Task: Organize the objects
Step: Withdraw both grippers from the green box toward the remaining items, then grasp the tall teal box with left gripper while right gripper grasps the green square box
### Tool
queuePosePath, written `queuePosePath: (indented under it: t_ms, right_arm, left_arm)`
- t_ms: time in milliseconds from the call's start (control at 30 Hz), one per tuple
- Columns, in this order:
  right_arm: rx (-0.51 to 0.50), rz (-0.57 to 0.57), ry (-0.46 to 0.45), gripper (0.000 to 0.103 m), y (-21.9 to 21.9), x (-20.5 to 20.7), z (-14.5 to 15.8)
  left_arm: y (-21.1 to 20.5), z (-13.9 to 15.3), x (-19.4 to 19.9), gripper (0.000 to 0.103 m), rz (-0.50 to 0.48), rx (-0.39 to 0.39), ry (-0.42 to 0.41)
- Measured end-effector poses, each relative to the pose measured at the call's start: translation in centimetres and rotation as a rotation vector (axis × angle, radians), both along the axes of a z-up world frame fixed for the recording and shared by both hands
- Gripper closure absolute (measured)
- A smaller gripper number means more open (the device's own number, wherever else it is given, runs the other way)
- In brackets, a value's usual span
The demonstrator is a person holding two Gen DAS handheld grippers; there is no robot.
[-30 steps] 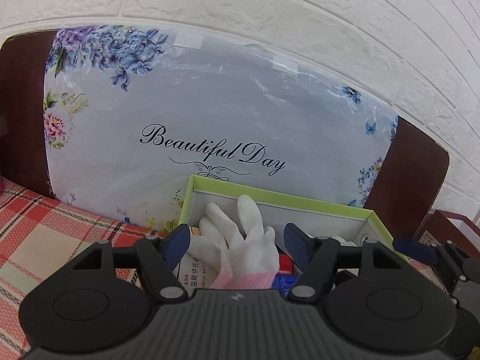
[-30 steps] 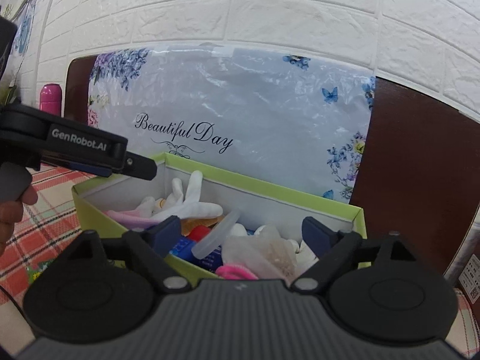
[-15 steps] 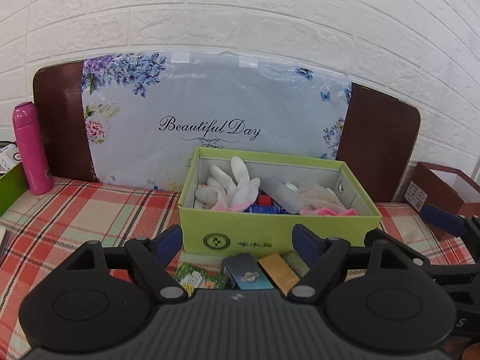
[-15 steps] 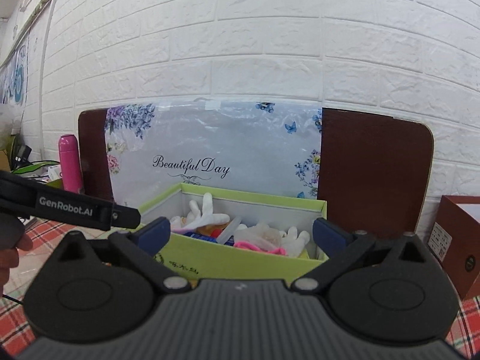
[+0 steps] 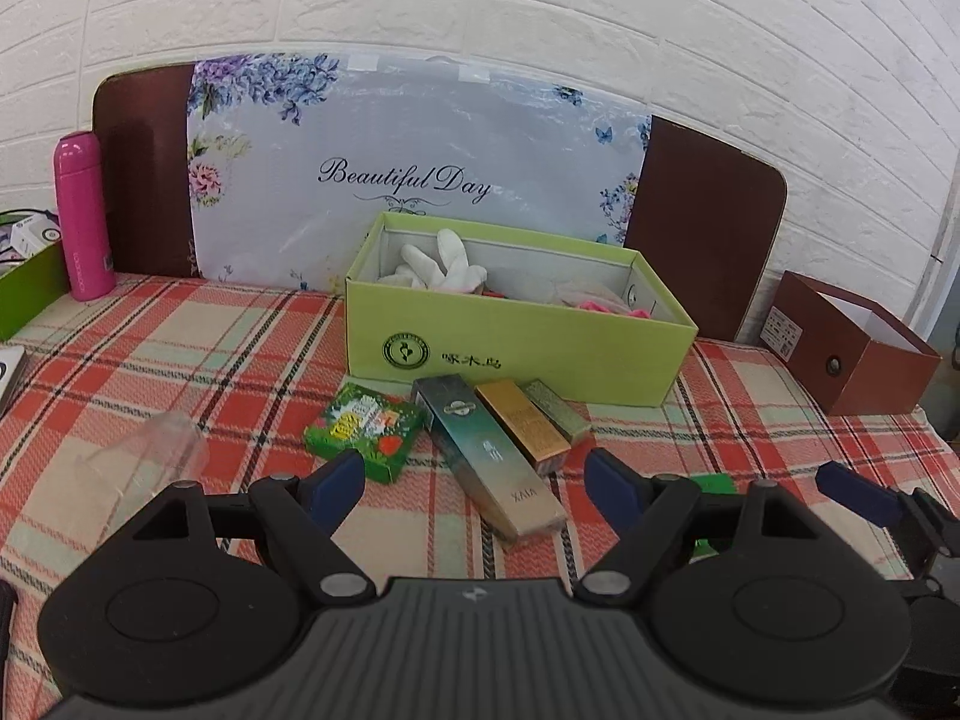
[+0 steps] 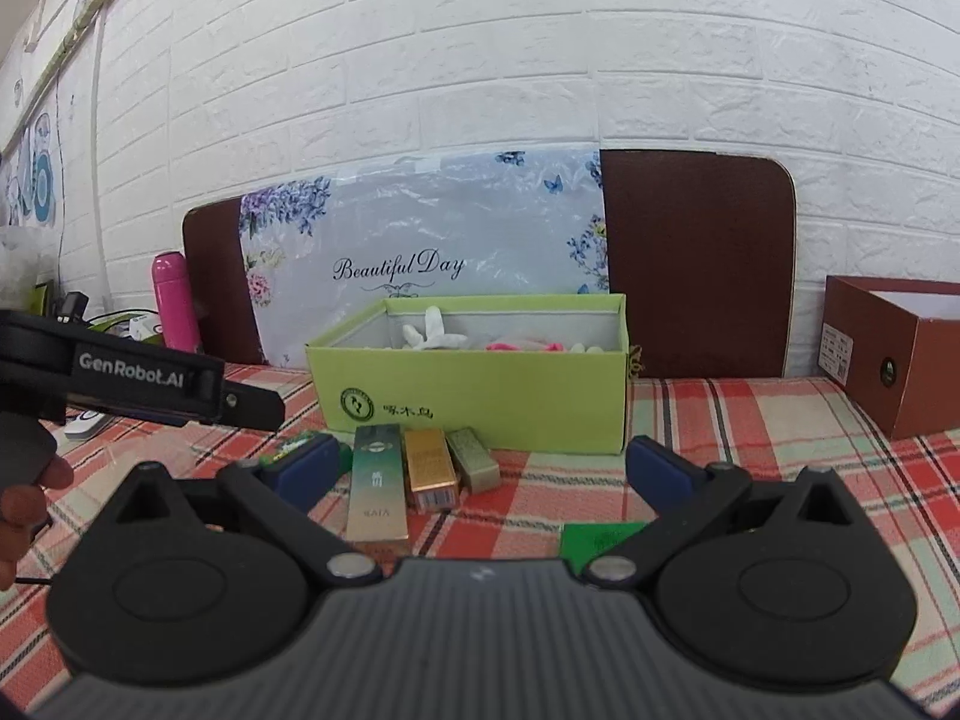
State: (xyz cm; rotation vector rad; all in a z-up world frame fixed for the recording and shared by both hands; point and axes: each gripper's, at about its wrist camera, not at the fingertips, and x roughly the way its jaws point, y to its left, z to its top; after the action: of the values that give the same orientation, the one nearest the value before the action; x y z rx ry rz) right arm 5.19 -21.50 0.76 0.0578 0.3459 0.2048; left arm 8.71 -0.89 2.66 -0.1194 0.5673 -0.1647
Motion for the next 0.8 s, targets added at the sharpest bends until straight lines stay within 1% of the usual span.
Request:
queuePosePath:
  t_ms: [233, 433, 567, 700, 800]
  right_arm:
    - [-0.014, -0.016, 0.066, 0.000, 0.1, -1.8, -2.7]
    - [0.009, -0.037, 0.119, 0.000, -0.2, -2.1, -4.5]
    - [-0.001, -0.059, 0.128, 0.000, -0.2, -2.3, -5.2]
    - [0.004, -0.070, 0.119, 0.000, -0.5, -2.6, -5.1]
    - [0.012, -0.079, 0.122, 0.000, -0.7, -2.7, -5.2]
  left_arm:
    - [-0.2, -3.3, -1.6, 0.020, 0.005, -0.010, 0.055]
    - [0.3, -5.8, -1.9, 0.020, 0.019, -0.043, 0.099]
    - [-0.3, -6.3, -0.6, 0.020, 0.038, -0.058, 0.090]
    - [-1.8, -6.5, 1.8, 0.020, 0.055, -0.087, 0.078]
    - [-3.2, -6.5, 3.8, 0.020, 0.061, -0.078, 0.065]
